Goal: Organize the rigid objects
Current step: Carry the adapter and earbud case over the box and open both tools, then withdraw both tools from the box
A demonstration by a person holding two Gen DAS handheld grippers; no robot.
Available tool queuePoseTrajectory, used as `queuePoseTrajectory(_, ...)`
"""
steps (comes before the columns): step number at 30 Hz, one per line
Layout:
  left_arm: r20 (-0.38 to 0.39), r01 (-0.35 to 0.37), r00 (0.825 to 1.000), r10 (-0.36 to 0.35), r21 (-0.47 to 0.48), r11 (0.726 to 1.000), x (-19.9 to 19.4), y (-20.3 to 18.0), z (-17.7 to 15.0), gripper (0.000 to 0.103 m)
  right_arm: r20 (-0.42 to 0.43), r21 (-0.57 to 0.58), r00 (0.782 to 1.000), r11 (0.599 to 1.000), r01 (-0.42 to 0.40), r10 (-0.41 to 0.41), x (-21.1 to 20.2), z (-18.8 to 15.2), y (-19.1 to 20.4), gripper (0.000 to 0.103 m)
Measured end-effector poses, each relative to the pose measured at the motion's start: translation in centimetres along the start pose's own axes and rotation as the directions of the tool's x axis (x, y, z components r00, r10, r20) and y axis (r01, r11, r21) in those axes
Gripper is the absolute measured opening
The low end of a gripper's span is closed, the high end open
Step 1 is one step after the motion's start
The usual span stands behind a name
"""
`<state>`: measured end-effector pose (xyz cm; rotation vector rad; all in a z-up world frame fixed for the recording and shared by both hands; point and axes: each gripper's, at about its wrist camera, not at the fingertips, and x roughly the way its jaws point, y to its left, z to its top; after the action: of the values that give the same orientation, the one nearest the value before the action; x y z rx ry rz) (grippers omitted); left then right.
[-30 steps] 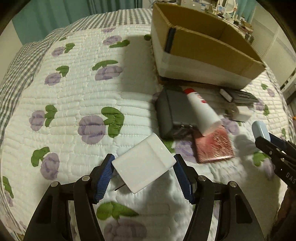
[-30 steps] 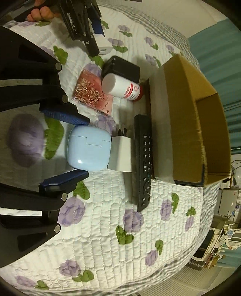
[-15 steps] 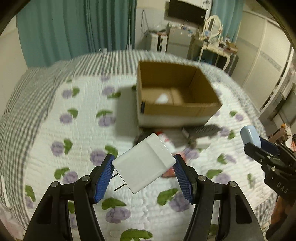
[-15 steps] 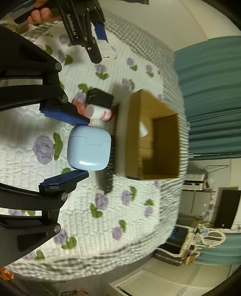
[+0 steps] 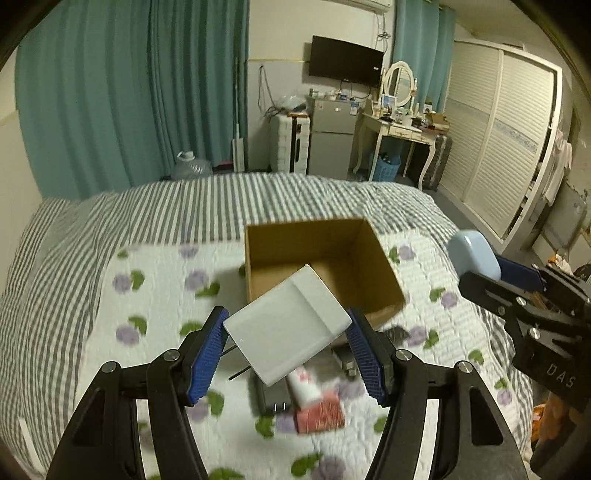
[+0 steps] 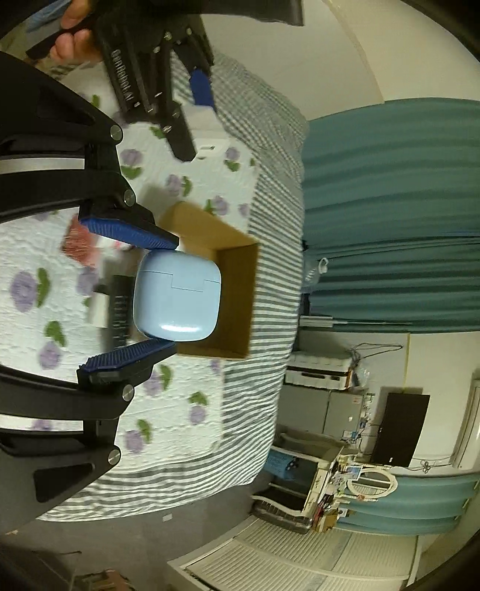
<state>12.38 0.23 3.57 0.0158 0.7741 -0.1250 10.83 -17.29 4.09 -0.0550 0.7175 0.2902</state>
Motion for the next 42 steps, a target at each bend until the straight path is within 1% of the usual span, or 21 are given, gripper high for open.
queuePoseTrajectory(2,0.003,0.0,1.0,0.0,0.017,1.0,1.4,-0.3,1.4,0.066,0.009,0.006,1.0,1.0,-0.01,0.01,1.0,1.6,-0.4,0.05)
queuePoseTrajectory(6,-0.017,0.001,1.0,0.0,0.047,0.999,6.1,-0.5,3.4,0.066,0.012,0.009,1.0,1.0,-0.026,0.026,4.4,4.5,-1.1,0.05)
queuePoseTrajectory(9,-0.053,0.0,0.999,0.003,0.055,0.998,10.0,-0.5,4.3,0.066,-0.004,0.016,0.999,0.999,-0.038,0.038,8.1,5.8,-1.9,0.05)
queuePoseTrajectory(10,-0.066,0.004,0.998,-0.001,0.054,0.999,11.2,-0.5,4.4,0.066,-0.02,0.026,0.999,0.999,-0.04,0.04,9.9,6.2,-2.4,0.05)
queuePoseTrajectory(14,-0.114,0.001,0.993,0.005,0.06,0.998,16.0,-0.2,4.1,0.066,-0.065,0.044,0.997,0.998,-0.036,0.039,15.1,6.6,-3.9,0.05)
queuePoseTrajectory(18,-0.15,0.007,0.989,0.0,0.047,0.999,19.7,0.2,3.0,0.066,-0.118,0.05,0.992,0.998,-0.028,0.034,19.9,5.5,-5.1,0.05)
queuePoseTrajectory(22,-0.159,0.015,0.987,-0.007,0.047,0.999,20.8,0.1,2.3,0.069,-0.15,0.078,0.988,0.996,-0.035,0.046,22.1,4.4,-6.2,0.05)
queuePoseTrajectory(23,-0.167,0.015,0.986,-0.007,0.045,0.999,20.8,0.0,2.3,0.069,-0.154,0.093,0.986,0.995,-0.044,0.059,22.3,4.1,-6.5,0.056)
queuePoseTrajectory(24,-0.171,0.013,0.985,-0.005,0.047,0.999,20.6,-0.1,2.3,0.069,-0.149,0.102,0.987,0.994,-0.045,0.06,22.4,4.0,-6.8,0.073)
queuePoseTrajectory(25,-0.169,0.008,0.986,0.001,0.05,0.999,20.3,-0.2,2.4,0.069,-0.138,0.109,0.989,0.993,-0.036,0.051,22.1,4.0,-7.0,0.078)
queuePoseTrajectory(26,-0.165,0.003,0.986,0.006,0.054,0.999,19.9,-0.3,2.4,0.069,-0.123,0.114,0.991,0.993,-0.032,0.046,21.6,4.1,-7.1,0.08)
queuePoseTrajectory(29,-0.146,-0.01,0.989,0.018,0.055,0.998,17.8,-0.2,2.9,0.069,-0.094,0.109,0.995,0.994,-0.022,0.032,19.4,4.5,-7.4,0.082)
queuePoseTrajectory(31,-0.128,-0.011,0.992,0.017,0.051,0.999,15.5,0.0,3.3,0.069,-0.075,0.099,0.997,0.995,-0.006,0.014,17.5,4.8,-7.6,0.083)
queuePoseTrajectory(34,-0.104,-0.038,0.994,0.043,0.046,0.998,12.2,0.5,3.4,0.07,-0.044,0.067,0.999,0.998,0.012,-0.009,13.9,5.0,-7.8,0.085)
queuePoseTrajectory(37,-0.093,-0.06,0.994,0.062,0.027,0.998,9.0,1.2,2.5,0.07,-0.026,0.007,0.999,0.999,0.038,-0.038,10.1,4.3,-7.4,0.085)
queuePoseTrajectory(39,-0.094,-0.075,0.993,0.077,0.023,0.997,7.2,1.4,1.5,0.07,-0.025,-0.04,0.998,0.998,0.055,-0.056,7.6,3.2,-6.9,0.085)
queuePoseTrajectory(42,-0.095,-0.09,0.991,0.091,0.017,0.996,5.3,1.5,-0.6,0.07,-0.025,-0.087,0.997,0.993,0.074,-0.076,5.3,1.0,-6.2,0.085)
